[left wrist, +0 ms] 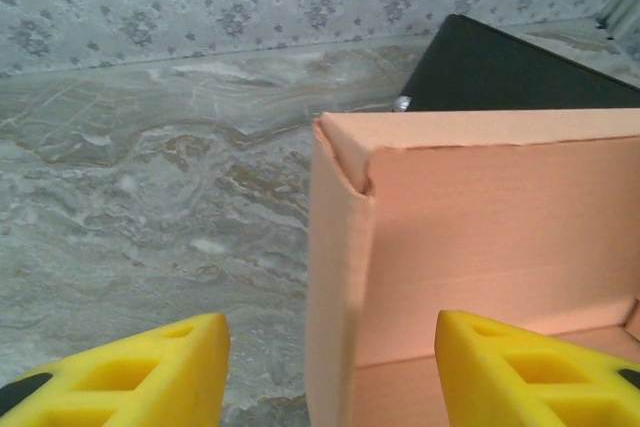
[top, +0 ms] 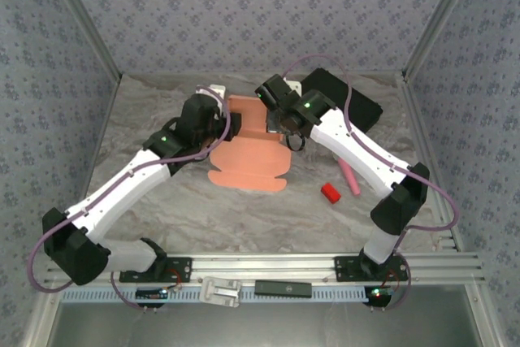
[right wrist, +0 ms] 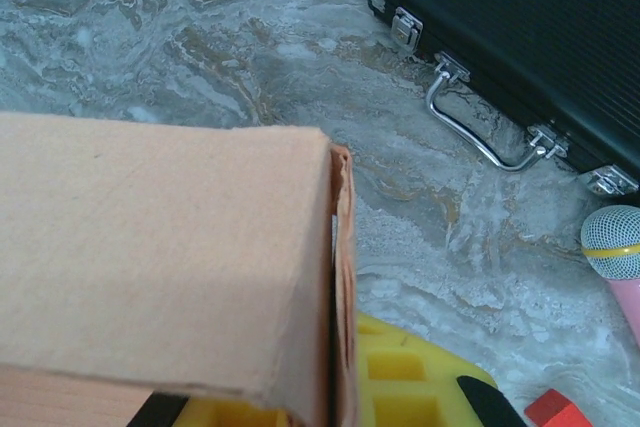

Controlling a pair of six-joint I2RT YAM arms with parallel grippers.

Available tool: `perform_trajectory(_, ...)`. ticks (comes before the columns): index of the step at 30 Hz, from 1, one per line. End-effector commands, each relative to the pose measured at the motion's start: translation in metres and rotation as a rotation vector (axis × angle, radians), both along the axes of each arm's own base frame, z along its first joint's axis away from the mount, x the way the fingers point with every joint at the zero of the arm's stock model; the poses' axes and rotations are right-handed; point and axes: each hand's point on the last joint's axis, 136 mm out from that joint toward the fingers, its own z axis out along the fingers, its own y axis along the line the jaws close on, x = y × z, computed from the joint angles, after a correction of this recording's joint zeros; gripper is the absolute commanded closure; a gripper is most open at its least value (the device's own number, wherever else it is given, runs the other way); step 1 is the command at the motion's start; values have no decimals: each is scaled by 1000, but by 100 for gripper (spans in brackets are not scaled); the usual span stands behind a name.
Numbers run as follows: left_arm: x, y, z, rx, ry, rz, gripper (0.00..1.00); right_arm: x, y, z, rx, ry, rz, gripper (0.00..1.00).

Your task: Fold the paper box

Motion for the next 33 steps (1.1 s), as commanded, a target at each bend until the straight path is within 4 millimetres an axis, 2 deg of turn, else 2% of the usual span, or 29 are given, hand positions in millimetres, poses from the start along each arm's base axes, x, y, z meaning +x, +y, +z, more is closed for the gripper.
perform_trajectory(1,15,9,21,33,-71,62,45,-2,2,3,13,17,-1,100)
perform_trajectory(3,19,8,16,57,-66,67,49,-2,3,1,15,22,4,100)
perform_trajectory(6,23,9,9,87,-67,90,62,-2,4,1,18,23,5,100)
perform_trajectory(8,24,8,9,94,-78,98,77,-2,5,2,20,21,10,100)
perform_trajectory(10,25,8,12,118,-92,120,100,-2,6,1,21,22,11,100)
perform_trajectory(16,21,-6,8,214,-111,128,100,-1,11,-7,43,40,-2,100)
perform_trajectory(17,20,-7,7,216,-108,124,94,-1,11,-9,47,42,-5,100)
perform_trajectory(19,16,-6,11,218,-113,142,67,-1,12,-14,66,58,-15,100)
perform_trajectory(22,3,1,27,146,-108,173,45,3,5,-27,134,96,-68,100)
perform_trajectory(25,-18,22,50,12,-81,244,36,13,-11,-41,232,122,-161,100)
perform_trajectory(27,-35,35,54,-111,-32,281,33,21,-20,-50,313,141,-226,100)
perform_trajectory(30,-64,41,40,-323,104,304,36,29,-35,-59,402,180,-360,100)
perform_trajectory(33,-92,55,8,-427,223,362,36,26,-51,-76,452,246,-557,100)
